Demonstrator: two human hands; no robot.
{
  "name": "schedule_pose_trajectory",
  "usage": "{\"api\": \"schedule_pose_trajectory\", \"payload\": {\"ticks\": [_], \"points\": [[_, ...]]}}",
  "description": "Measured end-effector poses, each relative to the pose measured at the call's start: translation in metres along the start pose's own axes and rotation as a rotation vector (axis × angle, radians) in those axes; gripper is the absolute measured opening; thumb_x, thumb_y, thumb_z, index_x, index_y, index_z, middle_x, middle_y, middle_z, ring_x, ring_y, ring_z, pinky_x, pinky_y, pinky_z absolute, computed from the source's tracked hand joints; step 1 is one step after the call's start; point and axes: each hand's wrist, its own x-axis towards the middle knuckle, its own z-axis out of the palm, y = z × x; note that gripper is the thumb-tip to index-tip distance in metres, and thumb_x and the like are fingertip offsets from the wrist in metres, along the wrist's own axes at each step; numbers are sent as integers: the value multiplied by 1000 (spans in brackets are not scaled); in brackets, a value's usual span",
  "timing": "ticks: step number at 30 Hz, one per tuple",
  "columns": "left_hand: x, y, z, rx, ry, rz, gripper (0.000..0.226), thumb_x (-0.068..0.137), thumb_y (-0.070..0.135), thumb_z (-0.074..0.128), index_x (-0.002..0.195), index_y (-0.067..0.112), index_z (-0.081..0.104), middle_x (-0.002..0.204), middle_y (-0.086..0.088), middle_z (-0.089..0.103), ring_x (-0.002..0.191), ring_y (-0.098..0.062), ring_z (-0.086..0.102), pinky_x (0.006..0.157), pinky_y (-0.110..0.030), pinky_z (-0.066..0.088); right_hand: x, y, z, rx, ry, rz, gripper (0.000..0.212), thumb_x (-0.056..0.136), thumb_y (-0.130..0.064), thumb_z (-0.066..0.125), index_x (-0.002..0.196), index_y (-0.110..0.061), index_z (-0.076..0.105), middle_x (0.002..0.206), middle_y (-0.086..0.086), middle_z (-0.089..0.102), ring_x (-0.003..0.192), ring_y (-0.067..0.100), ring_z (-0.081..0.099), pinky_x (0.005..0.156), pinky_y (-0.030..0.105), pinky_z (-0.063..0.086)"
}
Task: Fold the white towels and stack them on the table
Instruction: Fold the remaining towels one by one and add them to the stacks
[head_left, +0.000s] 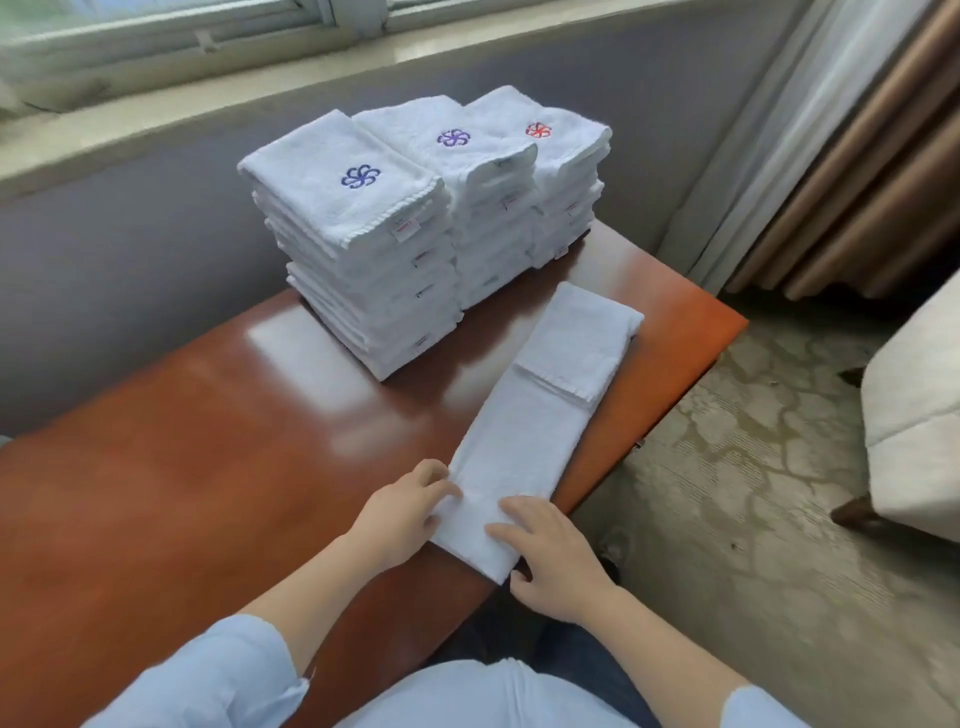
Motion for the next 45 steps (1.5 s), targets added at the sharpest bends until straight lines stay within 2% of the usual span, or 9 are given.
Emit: {"api": "schedule_pose_trajectory", "payload": {"ticks": [7,12,15,19,23,28,34,38,45], "points": [[-24,-1,5,-38,-113,-10,48,94,27,50,139,38,39,122,8,46,84,-13,55,68,-28,45,-9,-28,20,-194,106,-77,46,56,-9,80,98,-19,64,116,6,62,104,26,62,90,34,52],[-36,-6,9,-58,-156,1,78,70,53,55,143,41,30,109,16,43,87,-7,48,65,-24,40,-14,-27,19,-92,139,-67,20,76,-10,73,95,-15,69,115,5,67,105,26,65,85,37,56],[-34,-5,9,-26,-144,-7,87,65,66,60,143,41,30,108,18,41,92,-8,47,69,-25,39,-8,-34,10,139,83,201,19,94,-22,56,111,-20,64,104,-3,68,96,21,64,77,35,52],[-27,0,0,-6,-66,-22,62,76,52,68,131,38,44,109,14,51,98,-12,54,71,-28,42,8,-31,-8,396,97,482,21,99,-35,48,117,-29,57,78,-12,60,74,11,57,60,26,37],[-10,5,-27,-105,135,-25,20,87,40,62,107,36,62,98,16,54,94,-9,58,73,-29,48,22,-20,-36,597,208,588,8,97,-32,51,93,-32,57,76,-10,59,72,10,55,62,30,41],[27,25,-79,-468,255,0,3,89,35,61,90,34,64,99,15,54,90,-2,55,78,-26,46,43,-4,-86,897,432,622,13,93,-21,57,88,-10,62,86,9,65,79,18,60,63,32,42],[95,65,-137,-761,324,-50,31,88,34,60,100,6,62,100,-14,68,94,-33,64,83,-52,50,72,29,-159,1106,633,574,15,95,-12,55,81,-7,56,75,5,58,68,14,54,56,24,41],[154,83,-158,-831,358,-123,27,88,34,61,96,8,60,94,-13,67,85,-29,64,76,-47,51,91,66,-195,1078,643,538,15,87,-13,72,96,-9,61,84,1,66,69,5,63,59,21,51],[249,85,-152,-821,341,-256,21,94,35,60,86,16,56,83,-5,64,74,-18,61,65,-35,47,136,151,-207,936,573,625,23,83,-5,72,103,-8,61,88,2,65,71,3,61,61,19,52]]}}
